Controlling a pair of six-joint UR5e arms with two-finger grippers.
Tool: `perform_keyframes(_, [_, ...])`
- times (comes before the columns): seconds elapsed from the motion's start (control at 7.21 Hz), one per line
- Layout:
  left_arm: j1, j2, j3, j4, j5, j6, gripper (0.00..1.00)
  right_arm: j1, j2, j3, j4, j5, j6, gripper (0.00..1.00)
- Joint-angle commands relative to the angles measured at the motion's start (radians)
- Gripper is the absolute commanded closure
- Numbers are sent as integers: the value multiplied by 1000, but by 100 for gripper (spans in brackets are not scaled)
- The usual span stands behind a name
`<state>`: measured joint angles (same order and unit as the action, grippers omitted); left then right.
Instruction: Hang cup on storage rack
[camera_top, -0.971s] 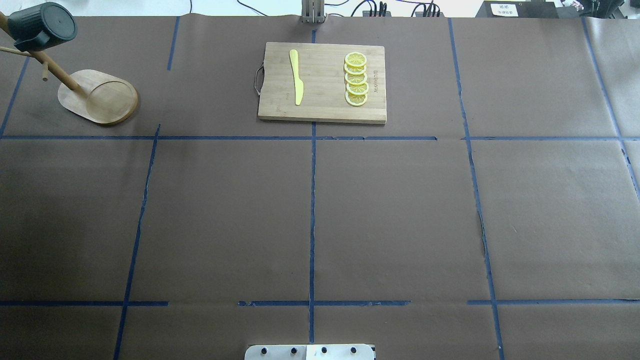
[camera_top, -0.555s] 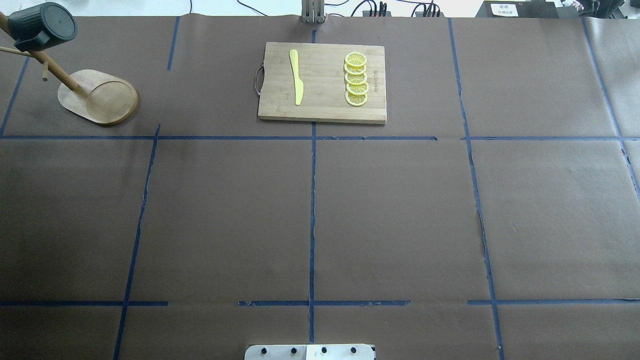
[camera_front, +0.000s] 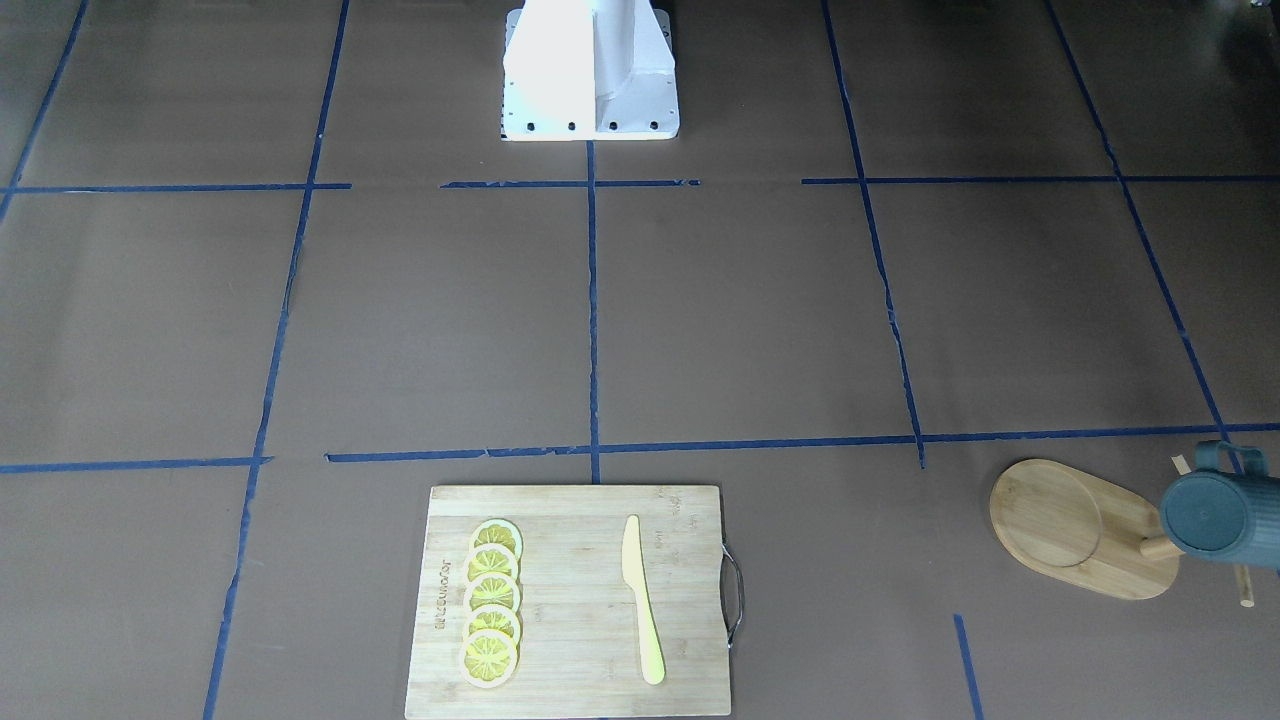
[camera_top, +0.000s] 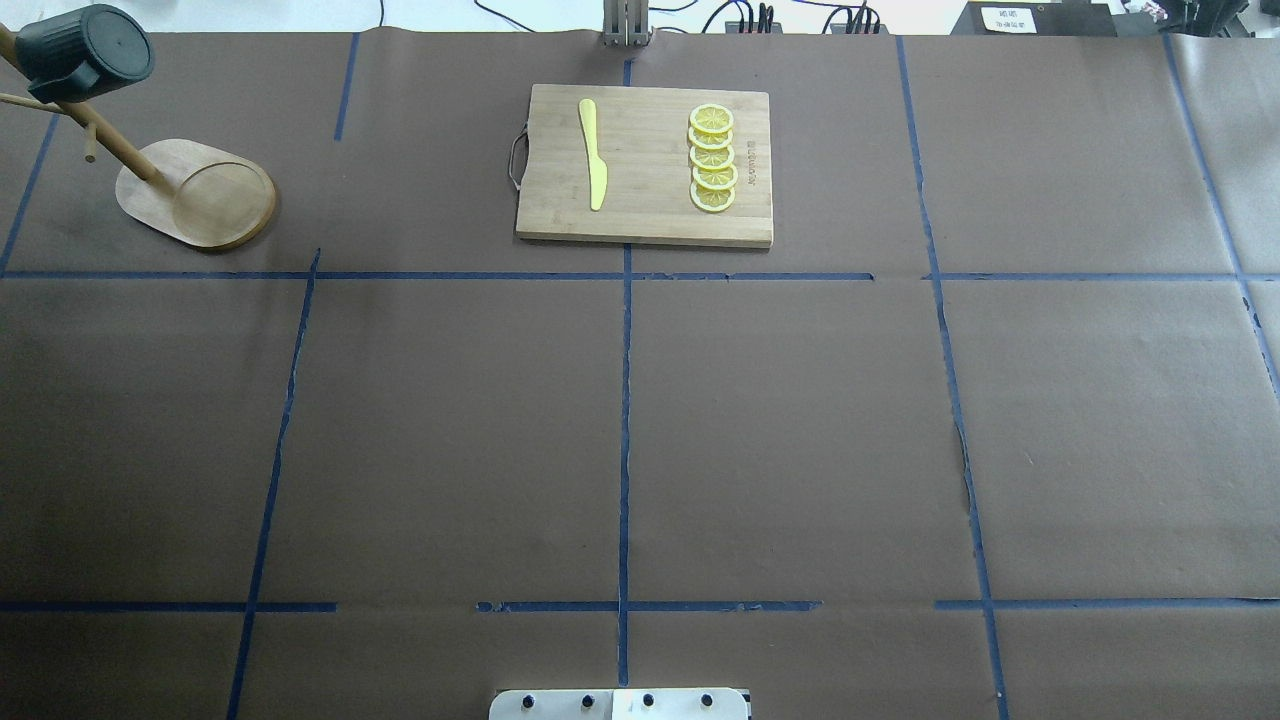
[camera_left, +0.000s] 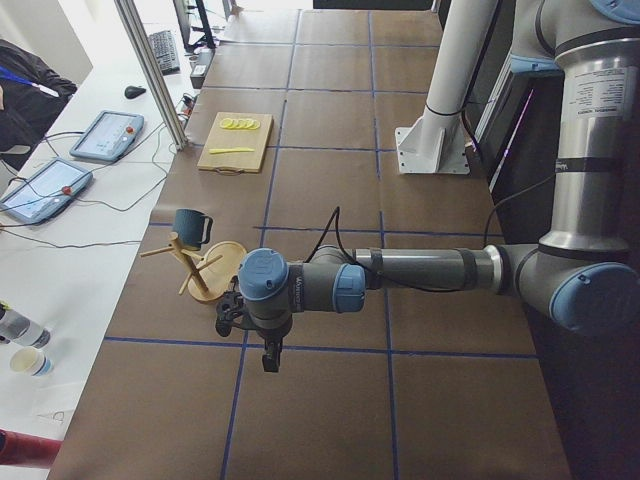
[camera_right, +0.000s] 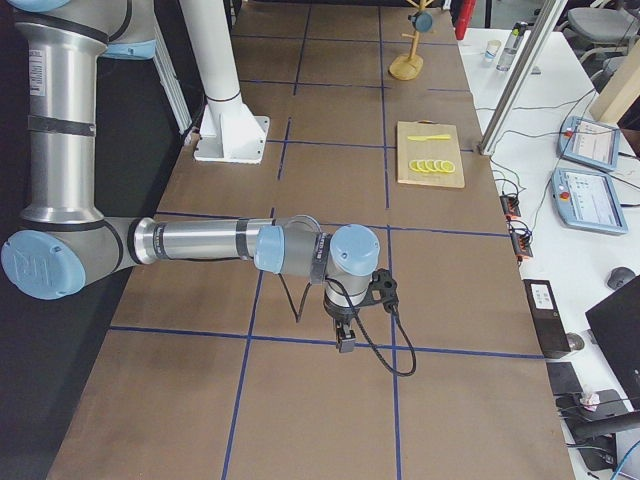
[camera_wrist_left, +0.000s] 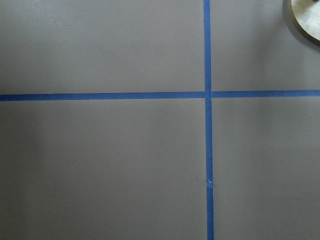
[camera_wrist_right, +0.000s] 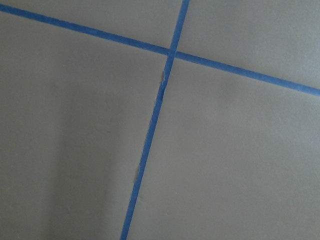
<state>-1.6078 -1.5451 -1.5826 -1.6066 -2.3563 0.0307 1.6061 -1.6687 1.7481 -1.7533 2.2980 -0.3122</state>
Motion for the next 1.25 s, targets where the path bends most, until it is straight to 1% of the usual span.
perform_keyframes(0.0, [0,0,1,0,0,3,0,0,-16,4,0,3,22,0])
perform_keyframes(0.42, [0,2,12,0,0,3,0,-3,-16,5,2,3,22,0])
perform_keyframes(0.69, [0,22,4,-1,-1,3,0,-6,-16,5,2,3,21,0])
perform_keyframes(1.11, [2,23,3,-1,0,3,0,-9,-16,7,2,3,22,0])
